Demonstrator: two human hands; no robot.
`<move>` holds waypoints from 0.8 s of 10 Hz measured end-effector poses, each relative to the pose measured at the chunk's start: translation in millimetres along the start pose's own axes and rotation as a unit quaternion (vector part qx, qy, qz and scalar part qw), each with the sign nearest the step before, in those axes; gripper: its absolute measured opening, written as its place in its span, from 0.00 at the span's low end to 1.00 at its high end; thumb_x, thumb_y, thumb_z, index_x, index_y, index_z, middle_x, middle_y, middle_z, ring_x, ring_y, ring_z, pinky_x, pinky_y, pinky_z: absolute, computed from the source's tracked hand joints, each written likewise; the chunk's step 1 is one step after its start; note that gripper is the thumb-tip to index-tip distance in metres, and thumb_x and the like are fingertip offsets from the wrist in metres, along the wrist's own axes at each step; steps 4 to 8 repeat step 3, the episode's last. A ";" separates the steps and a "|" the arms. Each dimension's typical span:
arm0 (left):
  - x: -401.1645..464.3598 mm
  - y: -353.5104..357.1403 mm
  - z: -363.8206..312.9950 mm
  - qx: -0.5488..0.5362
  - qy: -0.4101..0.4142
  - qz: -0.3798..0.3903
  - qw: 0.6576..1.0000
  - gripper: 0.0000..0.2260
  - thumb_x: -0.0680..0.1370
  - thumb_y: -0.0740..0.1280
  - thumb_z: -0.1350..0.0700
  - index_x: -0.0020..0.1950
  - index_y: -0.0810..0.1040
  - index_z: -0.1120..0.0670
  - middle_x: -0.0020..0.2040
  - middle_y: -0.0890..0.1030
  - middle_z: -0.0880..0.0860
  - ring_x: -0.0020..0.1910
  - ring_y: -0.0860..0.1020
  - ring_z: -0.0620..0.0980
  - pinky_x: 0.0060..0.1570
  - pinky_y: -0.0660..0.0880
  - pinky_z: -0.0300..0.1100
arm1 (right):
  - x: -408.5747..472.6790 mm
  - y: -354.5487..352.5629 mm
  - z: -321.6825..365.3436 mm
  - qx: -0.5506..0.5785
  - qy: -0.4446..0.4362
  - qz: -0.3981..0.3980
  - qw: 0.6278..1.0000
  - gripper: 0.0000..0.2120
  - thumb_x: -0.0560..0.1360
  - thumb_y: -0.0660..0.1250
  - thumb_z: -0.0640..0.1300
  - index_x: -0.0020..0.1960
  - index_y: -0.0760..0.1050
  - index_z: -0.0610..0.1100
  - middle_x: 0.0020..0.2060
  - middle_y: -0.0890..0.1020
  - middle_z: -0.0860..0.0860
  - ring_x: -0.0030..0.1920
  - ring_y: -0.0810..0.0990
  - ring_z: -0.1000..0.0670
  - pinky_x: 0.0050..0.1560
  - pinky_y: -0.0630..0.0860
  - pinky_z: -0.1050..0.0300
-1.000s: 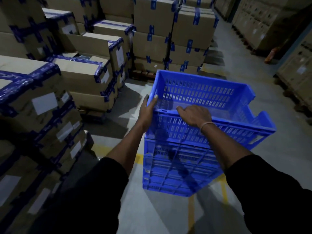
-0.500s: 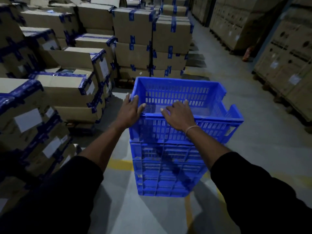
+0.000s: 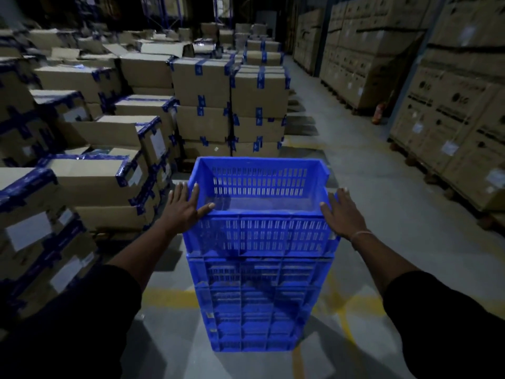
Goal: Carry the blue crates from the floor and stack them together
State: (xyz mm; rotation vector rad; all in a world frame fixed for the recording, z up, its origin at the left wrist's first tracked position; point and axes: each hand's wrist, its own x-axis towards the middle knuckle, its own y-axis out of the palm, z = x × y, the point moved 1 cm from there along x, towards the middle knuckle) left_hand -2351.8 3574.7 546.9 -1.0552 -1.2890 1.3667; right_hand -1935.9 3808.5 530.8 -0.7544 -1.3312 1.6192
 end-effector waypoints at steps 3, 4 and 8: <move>5.3 -62.0 -23.9 -0.091 -0.049 -0.082 0.991 0.54 0.68 0.31 0.20 0.83 0.45 0.54 0.83 0.42 0.59 0.81 0.38 0.55 0.79 0.44 0.54 | 6.0 -71.2 16.0 0.006 -0.038 -0.036 0.999 0.41 0.78 0.49 0.69 0.81 0.46 0.46 0.81 0.45 0.46 0.80 0.39 0.44 0.78 0.39 0.41; 5.3 -62.0 -23.9 -0.091 -0.049 -0.082 0.991 0.54 0.68 0.31 0.20 0.83 0.45 0.54 0.83 0.42 0.59 0.81 0.38 0.55 0.79 0.44 0.54 | 6.0 -71.2 16.0 0.006 -0.038 -0.036 0.999 0.41 0.78 0.49 0.69 0.81 0.46 0.46 0.81 0.45 0.46 0.80 0.39 0.44 0.78 0.39 0.41; 5.3 -62.0 -23.9 -0.091 -0.049 -0.082 0.991 0.54 0.68 0.31 0.20 0.83 0.45 0.54 0.83 0.42 0.59 0.81 0.38 0.55 0.79 0.44 0.54 | 6.0 -71.2 16.0 0.006 -0.038 -0.036 0.999 0.41 0.78 0.49 0.69 0.81 0.46 0.46 0.81 0.45 0.46 0.80 0.39 0.44 0.78 0.39 0.41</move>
